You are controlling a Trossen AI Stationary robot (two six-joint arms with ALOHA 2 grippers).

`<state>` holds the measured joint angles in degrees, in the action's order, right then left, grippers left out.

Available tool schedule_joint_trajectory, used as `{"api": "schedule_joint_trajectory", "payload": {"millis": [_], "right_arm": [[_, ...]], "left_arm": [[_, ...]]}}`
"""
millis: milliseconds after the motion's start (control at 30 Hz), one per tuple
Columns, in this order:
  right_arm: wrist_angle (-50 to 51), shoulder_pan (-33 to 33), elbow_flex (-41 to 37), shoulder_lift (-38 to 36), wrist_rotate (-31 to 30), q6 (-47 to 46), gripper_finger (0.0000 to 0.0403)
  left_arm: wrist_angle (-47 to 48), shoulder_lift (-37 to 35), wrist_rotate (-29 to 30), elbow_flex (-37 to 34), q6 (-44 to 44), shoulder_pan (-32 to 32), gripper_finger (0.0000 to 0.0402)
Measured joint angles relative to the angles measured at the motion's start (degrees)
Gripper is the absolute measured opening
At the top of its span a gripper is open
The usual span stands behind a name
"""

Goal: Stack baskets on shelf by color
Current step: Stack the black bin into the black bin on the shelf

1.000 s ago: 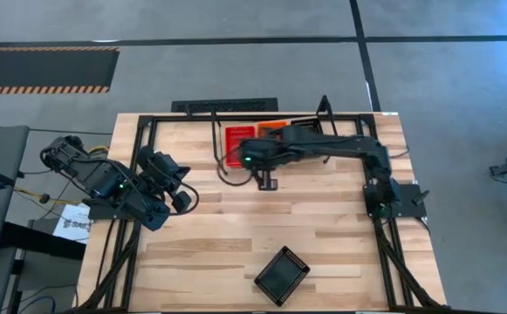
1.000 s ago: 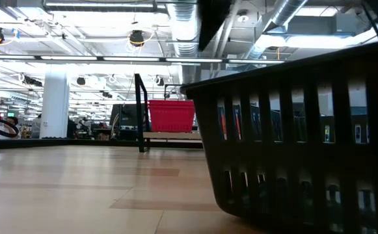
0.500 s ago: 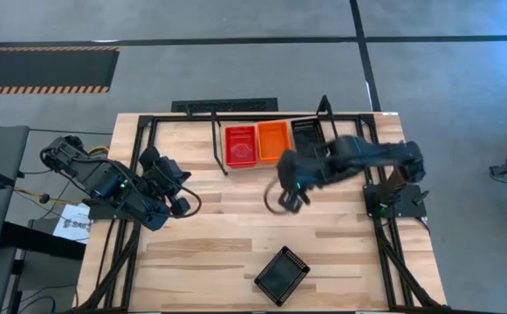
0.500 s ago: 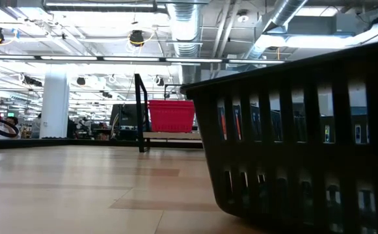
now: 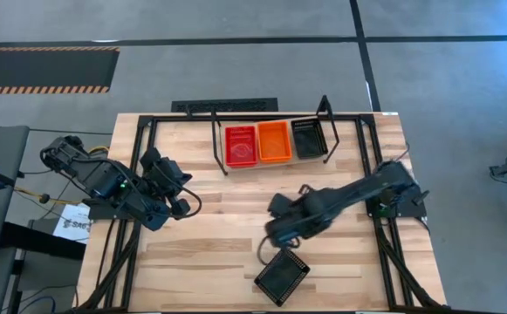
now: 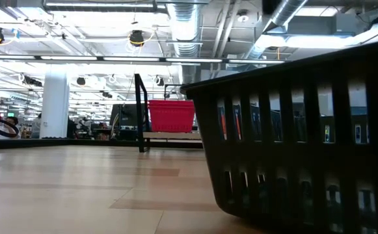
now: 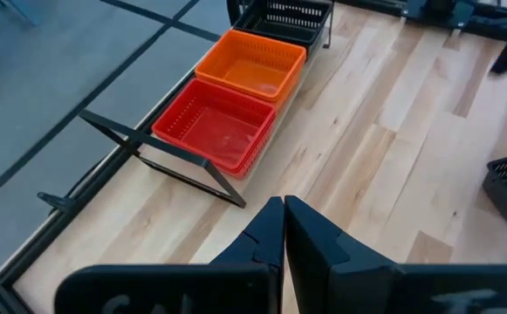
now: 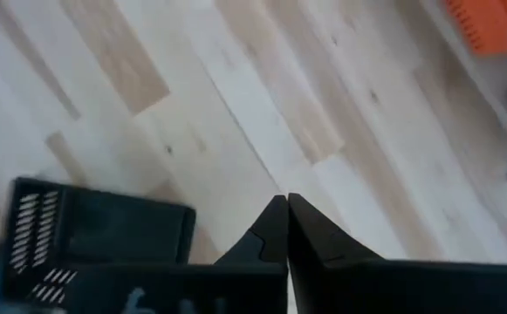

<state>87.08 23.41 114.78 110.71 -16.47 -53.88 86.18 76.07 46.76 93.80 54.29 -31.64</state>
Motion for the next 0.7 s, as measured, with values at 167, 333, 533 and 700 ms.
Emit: {"api": "schedule_joint_trajectory", "payload": {"millis": [167, 333, 533, 700], "right_arm": [[-2.49, -0.01, -0.02, 6.75, 8.58, 2.20, 0.0027], [-1.54, 1.14, -0.04, 11.52, 13.59, 7.25, 0.0055], [1.73, 1.52, -0.02, 13.42, 18.16, 7.78, 0.0112], [1.23, 2.44, -0.02, 13.43, 18.28, 1.95, 0.0171]], "left_arm": [[-0.16, 0.00, -0.82, 0.00, -0.23, 0.02, 0.0000], [-0.29, 0.00, -4.29, 0.00, 0.43, 0.00, 0.0000], [-1.07, 0.01, -6.65, -0.02, 0.43, 0.00, 0.0000], [-2.80, 0.02, -6.47, -0.02, 0.07, 0.00, 0.0000]]}}
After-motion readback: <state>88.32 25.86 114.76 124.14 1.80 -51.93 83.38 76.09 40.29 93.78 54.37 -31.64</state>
